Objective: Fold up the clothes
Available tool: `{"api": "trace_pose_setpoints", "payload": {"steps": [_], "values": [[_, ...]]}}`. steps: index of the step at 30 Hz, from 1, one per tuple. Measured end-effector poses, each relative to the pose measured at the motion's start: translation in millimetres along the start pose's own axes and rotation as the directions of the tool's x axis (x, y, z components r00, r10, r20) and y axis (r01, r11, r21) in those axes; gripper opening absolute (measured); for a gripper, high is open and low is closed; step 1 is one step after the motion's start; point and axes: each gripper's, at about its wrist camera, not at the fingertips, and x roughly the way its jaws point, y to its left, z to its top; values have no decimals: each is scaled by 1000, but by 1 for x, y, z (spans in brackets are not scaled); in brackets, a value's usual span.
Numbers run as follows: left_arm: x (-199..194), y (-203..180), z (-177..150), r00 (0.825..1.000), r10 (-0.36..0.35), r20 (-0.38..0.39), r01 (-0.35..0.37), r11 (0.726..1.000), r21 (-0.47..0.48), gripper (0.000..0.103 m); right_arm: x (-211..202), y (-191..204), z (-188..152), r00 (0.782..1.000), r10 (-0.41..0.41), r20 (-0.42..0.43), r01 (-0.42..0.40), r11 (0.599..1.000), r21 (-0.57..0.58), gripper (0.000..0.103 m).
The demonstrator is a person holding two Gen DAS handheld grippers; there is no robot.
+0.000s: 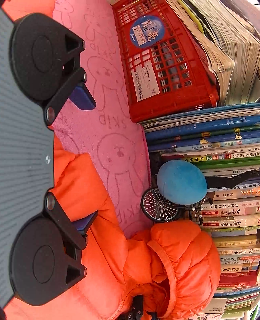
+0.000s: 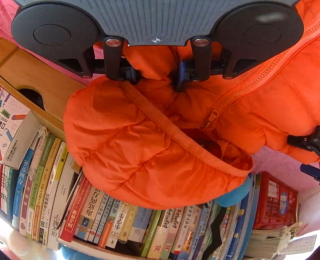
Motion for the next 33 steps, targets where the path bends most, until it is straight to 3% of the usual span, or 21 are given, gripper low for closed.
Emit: {"api": "trace_pose_setpoints", "payload": {"steps": [3, 5, 7, 9, 11, 13, 17, 19, 22, 23, 24, 25, 26, 28, 29, 30, 33], "values": [[-13, -7, 3, 997, 67, 24, -67, 998, -10, 103, -18, -10, -2, 1000, -28, -14, 29, 997, 71, 42], [-33, -11, 7, 996, 75, 39, -72, 995, -72, 98, -48, -6, -10, 999, -33, 33, 31, 998, 56, 44], [-62, -22, 8, 995, 43, 93, -33, 993, -112, 98, -80, 3, -17, 996, -18, 91, 18, 1000, 2, 45], [-95, -39, 8, 986, 6, 169, 18, 989, -144, 101, -104, 27, -26, 991, 18, 135, -1, 991, -130, 46], [-113, -73, 4, 977, 35, 209, -26, 999, -46, 102, -112, 50, -39, 990, 10, 143, 27, 966, -256, 45], [-106, -106, -7, 975, 110, 195, -133, 985, 109, 102, -111, 69, -51, 989, -44, 141, 90, 936, -341, 45], [-79, -117, -29, 952, 247, 179, -285, 930, 233, 102, -108, 33, -69, 972, -213, 96, 231, 936, -266, 46], [-75, -106, -24, 941, 296, 163, -324, 928, 186, 102, -105, 2, -86, 947, -318, 52, 322, 921, -218, 46], [-65, -81, -17, 945, 318, 76, -325, 940, 100, 102, -103, -61, -132, 871, -487, -61, 474, 867, -154, 46], [-63, -71, -15, 950, 311, 41, -313, 948, 55, 102, -106, -80, -140, 862, -499, -87, 490, 865, -109, 52], [-61, -64, -14, 952, 307, 20, -307, 951, 31, 103, -109, -96, -146, 859, -500, -110, 496, 866, -59, 63], [-61, -58, -13, 953, 304, 9, -304, 953, 8, 103, -115, -112, -151, 850, -505, -148, 510, 860, -4, 64], [-61, -53, -13, 954, 301, -2, -301, 954, -14, 103, -118, -123, -154, 831, -525, -182, 537, 843, 21, 64], [-78, -45, -17, 962, 274, 10, -273, 960, -56, 99, -124, -128, -156, 771, -598, -219, 615, 788, 14, 63], [-92, -44, -21, 976, 219, 17, -217, 973, -76, 100, -136, -126, -157, 778, -591, -212, 612, 790, 45, 61], [-107, -43, -26, 987, 160, 25, -157, 983, -96, 100, -151, -124, -158, 799, -568, -196, 592, 801, 88, 61], [-154, -51, -41, 998, 40, 55, -34, 993, -114, 100, -205, -101, -154, 906, -420, -62, 422, 879, 219, 64]]}}
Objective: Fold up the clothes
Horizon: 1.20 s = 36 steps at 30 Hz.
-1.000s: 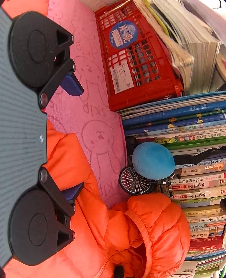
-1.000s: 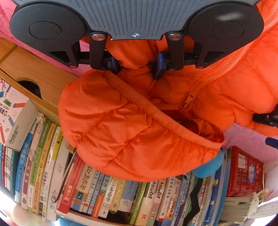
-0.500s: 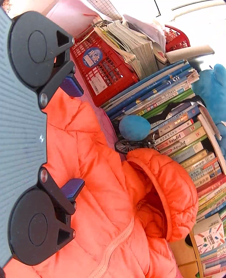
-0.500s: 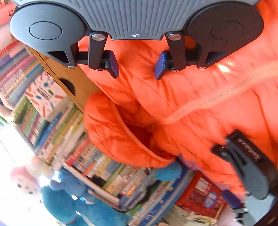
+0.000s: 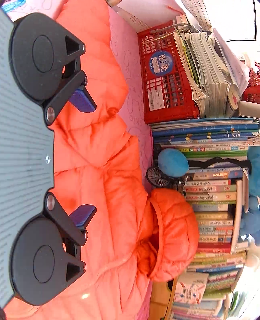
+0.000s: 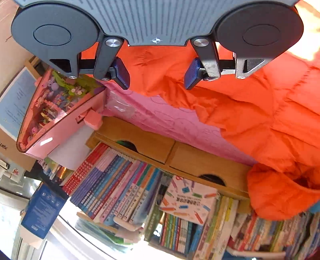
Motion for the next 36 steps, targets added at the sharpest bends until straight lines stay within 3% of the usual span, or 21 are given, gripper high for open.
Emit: {"api": "trace_pose_setpoints", "payload": {"steps": [3, 6, 11, 15, 19, 23, 28, 31, 36], "values": [[-49, -17, -19, 999, -15, 45, 13, 999, 40, 102, -59, 31, 3, 979, 174, 103, -175, 984, 7, 76], [-91, -27, -40, 995, -15, 96, 12, 999, 36, 103, -124, 71, -9, 927, 331, 176, -326, 944, -60, 88], [-122, -42, -80, 995, 28, 92, -27, 999, -17, 103, -205, 126, -49, 856, 468, 220, -448, 884, -135, 96], [-120, -50, -102, 995, 86, 52, -87, 996, 16, 103, -224, 145, -75, 834, 514, 200, -521, 853, -23, 97], [-114, -53, -119, 983, 164, 80, -169, 984, 54, 103, -218, 152, -105, 887, 416, 202, -432, 901, 42, 97], [-109, -56, -118, 976, 200, 83, -207, 975, 82, 103, -216, 148, -127, 929, 260, 264, -266, 964, -14, 98], [-109, -53, -121, 974, 212, 82, -219, 972, 87, 103, -201, 100, -150, 963, 130, 238, -153, 985, 82, 100], [-109, -55, -123, 969, 227, 95, -237, 965, 111, 103, -196, 74, -165, 972, 48, 229, -77, 990, 120, 102], [-113, -60, -130, 951, 273, 145, -297, 938, 177, 103, -194, 48, -184, 970, -79, 228, 46, 988, 146, 102]]}}
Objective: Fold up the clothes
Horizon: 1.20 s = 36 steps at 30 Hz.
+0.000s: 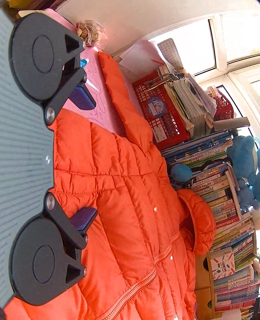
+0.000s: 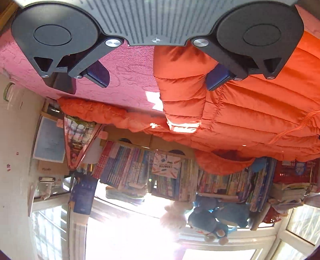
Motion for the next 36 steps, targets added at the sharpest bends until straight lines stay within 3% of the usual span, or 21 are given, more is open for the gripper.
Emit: {"api": "trace_pose_setpoints", "payload": {"steps": [9, 13, 16, 21, 27, 30, 36], "values": [[-14, 10, -5, 991, 131, 18, -132, 986, 102, 103, -6, -11, 8, 998, -56, -10, 56, 998, 0, 101], [-27, 23, 4, 998, -14, -57, 15, 1000, 15, 103, -15, -12, 20, 1000, -4, 19, 3, 997, 76, 100], [-32, 23, 9, 985, -131, -108, 127, 991, -47, 103, -21, -9, 31, 996, 80, 49, -86, 987, 139, 100], [-36, 9, 12, 960, -229, -160, 217, 972, -89, 103, -28, 14, 45, 978, 185, 94, -196, 973, 123, 100], [-34, 5, 12, 948, -260, -182, 240, 963, -125, 103, -34, 44, 54, 952, 287, 110, -295, 953, 73, 101], [-31, 10, 21, 942, -287, -173, 266, 955, -133, 103, -37, 57, 60, 937, 328, 117, -335, 941, 46, 102], [-4, 30, 90, 941, -339, 15, 337, 929, -150, 103, -6, 63, 123, 898, 412, 153, -414, 910, -21, 103]]}}
